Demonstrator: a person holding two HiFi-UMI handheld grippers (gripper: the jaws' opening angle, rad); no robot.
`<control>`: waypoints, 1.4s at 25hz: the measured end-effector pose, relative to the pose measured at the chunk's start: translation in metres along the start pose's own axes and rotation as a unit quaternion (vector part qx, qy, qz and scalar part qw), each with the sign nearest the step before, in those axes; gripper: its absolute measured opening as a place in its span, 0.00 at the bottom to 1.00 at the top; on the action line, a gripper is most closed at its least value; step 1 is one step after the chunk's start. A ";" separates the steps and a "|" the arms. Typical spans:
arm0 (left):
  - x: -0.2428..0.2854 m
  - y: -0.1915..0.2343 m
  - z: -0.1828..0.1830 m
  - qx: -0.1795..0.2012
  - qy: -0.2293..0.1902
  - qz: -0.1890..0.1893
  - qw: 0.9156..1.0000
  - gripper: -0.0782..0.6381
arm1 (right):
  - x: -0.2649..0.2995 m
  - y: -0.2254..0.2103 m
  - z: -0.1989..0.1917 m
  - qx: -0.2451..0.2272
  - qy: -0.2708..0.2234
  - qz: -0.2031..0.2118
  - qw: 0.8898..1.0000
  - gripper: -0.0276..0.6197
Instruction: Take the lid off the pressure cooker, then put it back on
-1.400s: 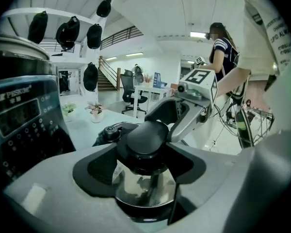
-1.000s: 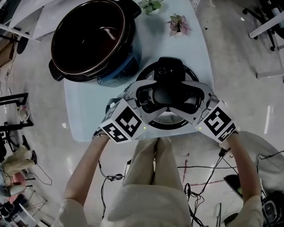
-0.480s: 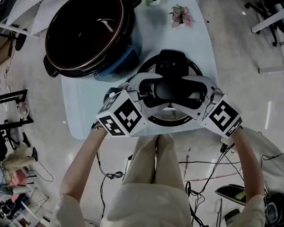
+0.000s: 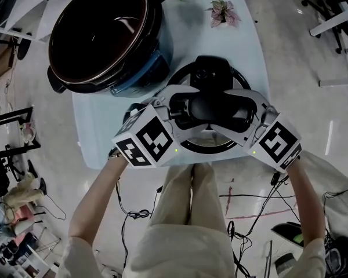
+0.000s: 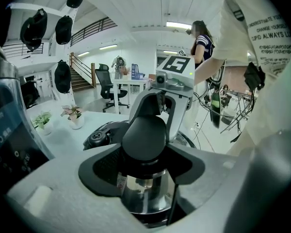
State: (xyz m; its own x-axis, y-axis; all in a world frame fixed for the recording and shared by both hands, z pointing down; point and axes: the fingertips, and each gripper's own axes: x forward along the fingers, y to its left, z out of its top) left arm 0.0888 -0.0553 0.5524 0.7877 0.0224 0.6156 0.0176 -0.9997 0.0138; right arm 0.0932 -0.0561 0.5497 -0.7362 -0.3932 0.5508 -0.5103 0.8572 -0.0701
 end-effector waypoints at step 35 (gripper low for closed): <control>-0.053 -0.026 0.079 -0.002 -0.015 0.023 1.000 0.50 | -0.067 0.025 0.068 -0.004 0.001 0.005 1.000 0.47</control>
State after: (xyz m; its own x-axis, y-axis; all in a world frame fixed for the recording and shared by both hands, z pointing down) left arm 0.0948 -0.0302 0.4569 0.8056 -0.0236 0.5920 -0.0212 -0.9997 -0.0110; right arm 0.0998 -0.0305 0.4548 -0.7397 -0.3846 0.5522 -0.5000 0.8633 -0.0686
